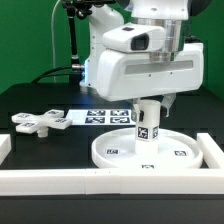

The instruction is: Assemble round table

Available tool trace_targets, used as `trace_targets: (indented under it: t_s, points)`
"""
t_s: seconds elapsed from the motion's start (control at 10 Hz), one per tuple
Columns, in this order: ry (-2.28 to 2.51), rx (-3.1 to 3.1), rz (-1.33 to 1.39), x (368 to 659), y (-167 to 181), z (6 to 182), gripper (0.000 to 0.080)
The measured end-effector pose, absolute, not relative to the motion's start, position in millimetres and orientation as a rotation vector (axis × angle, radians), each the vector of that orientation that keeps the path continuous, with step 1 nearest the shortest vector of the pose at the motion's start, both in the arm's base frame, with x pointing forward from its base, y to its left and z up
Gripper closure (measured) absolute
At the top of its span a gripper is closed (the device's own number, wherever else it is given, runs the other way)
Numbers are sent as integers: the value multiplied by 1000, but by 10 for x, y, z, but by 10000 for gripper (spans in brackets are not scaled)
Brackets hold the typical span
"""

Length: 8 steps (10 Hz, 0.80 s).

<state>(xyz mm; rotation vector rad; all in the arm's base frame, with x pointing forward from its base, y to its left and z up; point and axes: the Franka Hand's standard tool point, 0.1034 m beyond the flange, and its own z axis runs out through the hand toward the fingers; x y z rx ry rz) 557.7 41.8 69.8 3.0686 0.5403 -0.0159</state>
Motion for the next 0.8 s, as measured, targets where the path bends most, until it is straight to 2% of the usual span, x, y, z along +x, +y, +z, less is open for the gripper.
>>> trace_targets:
  t_s: [0.3, 0.8]
  points:
    - [-47, 3142, 15, 5585, 399, 694, 389]
    - [-452, 3120, 12, 5585, 371, 691, 389]
